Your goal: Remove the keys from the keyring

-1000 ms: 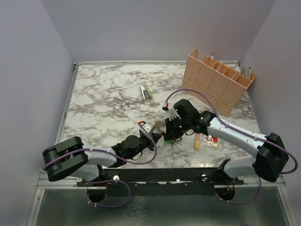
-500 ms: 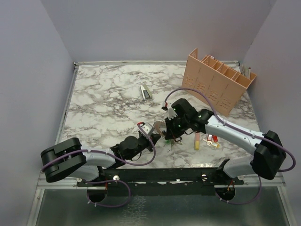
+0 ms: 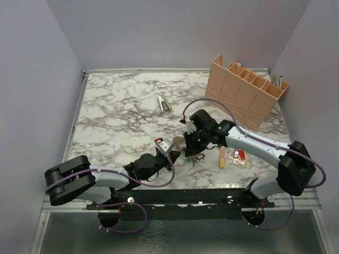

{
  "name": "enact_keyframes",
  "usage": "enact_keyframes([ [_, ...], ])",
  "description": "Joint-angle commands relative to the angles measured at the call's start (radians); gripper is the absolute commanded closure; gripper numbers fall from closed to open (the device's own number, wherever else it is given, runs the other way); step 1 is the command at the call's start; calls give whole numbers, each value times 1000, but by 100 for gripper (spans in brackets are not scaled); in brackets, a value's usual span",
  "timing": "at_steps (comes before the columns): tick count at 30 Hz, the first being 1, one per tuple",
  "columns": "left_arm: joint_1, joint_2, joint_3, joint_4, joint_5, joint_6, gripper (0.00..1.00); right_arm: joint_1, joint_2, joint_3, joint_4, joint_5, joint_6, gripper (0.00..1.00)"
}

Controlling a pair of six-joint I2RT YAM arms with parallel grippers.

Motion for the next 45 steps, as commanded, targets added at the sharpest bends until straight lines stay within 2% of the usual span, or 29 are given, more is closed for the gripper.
enact_keyframes([
  [1,-10,-38,-15,24,-30,12,100,0,26,18,-23,17,-14,99],
  [16,-12,-43,-24,-2,-136,-37,100,0,-34,-8,-31,28,3,100],
  [24,-12,-39,-5,-35,-139,-53,100,-1,-72,-13,-19,-6,-13,100],
  [29,-12,-42,15,-59,-113,-66,100,2,-95,-12,-19,-71,-77,100],
  [31,-12,-46,25,-72,-96,-68,93,2,-104,-15,-19,-76,-100,99],
  [34,-12,-61,38,-92,-63,-55,71,2,-124,-18,-30,-61,-132,100],
  [36,-12,-81,41,-109,-52,-41,61,2,-138,-17,-40,-57,-150,99],
  [45,-8,-301,6,-176,-34,124,42,2,-163,48,-136,-18,-192,99],
])
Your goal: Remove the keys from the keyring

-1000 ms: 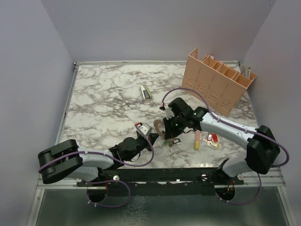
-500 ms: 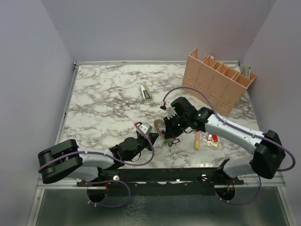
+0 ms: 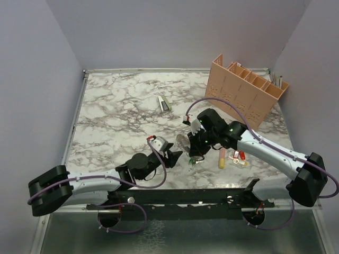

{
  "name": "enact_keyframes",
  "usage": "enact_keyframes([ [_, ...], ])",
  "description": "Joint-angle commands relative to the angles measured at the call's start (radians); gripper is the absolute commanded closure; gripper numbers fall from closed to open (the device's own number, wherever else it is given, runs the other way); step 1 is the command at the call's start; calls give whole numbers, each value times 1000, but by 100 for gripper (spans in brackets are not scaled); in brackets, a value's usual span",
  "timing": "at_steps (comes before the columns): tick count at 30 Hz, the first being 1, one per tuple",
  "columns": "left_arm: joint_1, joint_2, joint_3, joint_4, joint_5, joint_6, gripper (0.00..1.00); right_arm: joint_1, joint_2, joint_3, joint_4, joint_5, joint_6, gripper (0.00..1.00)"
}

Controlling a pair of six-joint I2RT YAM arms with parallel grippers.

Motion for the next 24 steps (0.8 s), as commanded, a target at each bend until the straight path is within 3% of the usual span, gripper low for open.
enact_keyframes([
  [1,4,-138,-16,-43,28,140,40,2,-23,65,-104,39,-52,99],
  [5,14,-223,-30,-45,87,229,38,3,-58,92,-127,121,-93,99],
  [16,52,-289,48,-113,286,468,36,3,-131,149,-157,137,-338,99],
  [24,60,-290,65,-174,366,494,35,3,-169,161,-167,65,-496,99],
])
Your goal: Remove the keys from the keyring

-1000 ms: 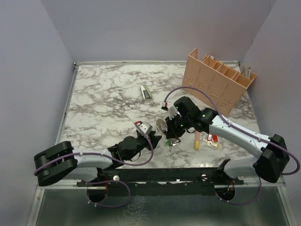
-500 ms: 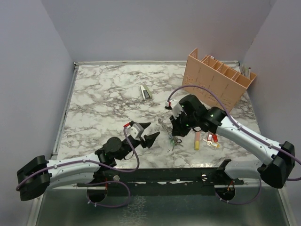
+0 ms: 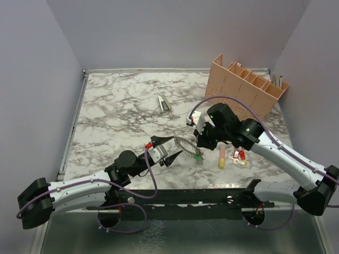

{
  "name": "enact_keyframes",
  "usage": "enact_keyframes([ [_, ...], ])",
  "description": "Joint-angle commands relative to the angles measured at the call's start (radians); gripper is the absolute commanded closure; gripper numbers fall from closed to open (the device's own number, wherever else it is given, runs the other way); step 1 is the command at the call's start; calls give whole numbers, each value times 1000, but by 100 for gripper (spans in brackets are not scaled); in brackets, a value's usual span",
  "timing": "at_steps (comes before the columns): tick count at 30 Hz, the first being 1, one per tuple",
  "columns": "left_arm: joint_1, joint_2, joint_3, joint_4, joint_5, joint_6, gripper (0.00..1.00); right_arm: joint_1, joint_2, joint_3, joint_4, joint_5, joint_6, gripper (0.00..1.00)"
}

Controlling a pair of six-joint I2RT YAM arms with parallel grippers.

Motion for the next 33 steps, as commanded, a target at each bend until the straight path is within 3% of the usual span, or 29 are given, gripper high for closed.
enact_keyframes([
  [1,7,-19,17,-75,107,39,35,3,-64,16,6,-54,-138,99],
  [16,7,13,9,-88,199,27,34,11,-61,-18,-66,-278,-378,99],
  [22,7,-5,9,-104,261,25,34,24,-58,-11,-92,-287,-427,99],
  [29,7,70,38,-125,338,43,46,87,-17,-10,-94,-227,-438,99],
  [33,8,82,42,-131,369,47,47,113,-3,-2,-95,-222,-442,99],
])
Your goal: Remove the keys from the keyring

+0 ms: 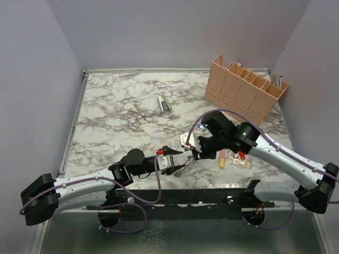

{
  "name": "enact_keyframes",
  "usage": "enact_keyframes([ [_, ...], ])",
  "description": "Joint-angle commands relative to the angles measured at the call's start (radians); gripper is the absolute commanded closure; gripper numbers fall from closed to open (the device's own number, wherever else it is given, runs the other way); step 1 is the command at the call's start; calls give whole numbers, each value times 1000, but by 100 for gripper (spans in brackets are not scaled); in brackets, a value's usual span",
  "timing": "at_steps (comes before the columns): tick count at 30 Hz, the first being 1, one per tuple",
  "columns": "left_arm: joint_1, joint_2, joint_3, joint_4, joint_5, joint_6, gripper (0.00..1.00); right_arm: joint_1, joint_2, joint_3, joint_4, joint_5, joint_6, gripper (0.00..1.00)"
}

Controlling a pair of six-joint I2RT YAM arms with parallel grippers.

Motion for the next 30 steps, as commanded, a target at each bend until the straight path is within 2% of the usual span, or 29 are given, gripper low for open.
enact_keyframes([
  [1,4,9,28,-20,79,19,47,30,8,11,2,4,-21,99],
  [13,23,48,39,-20,196,15,47,66,-24,-10,16,-11,-23,99],
  [23,49,-41,14,-20,211,8,47,68,-156,-129,159,125,-13,99],
  [30,71,-44,31,-27,270,2,46,68,-132,-84,129,90,-50,99],
])
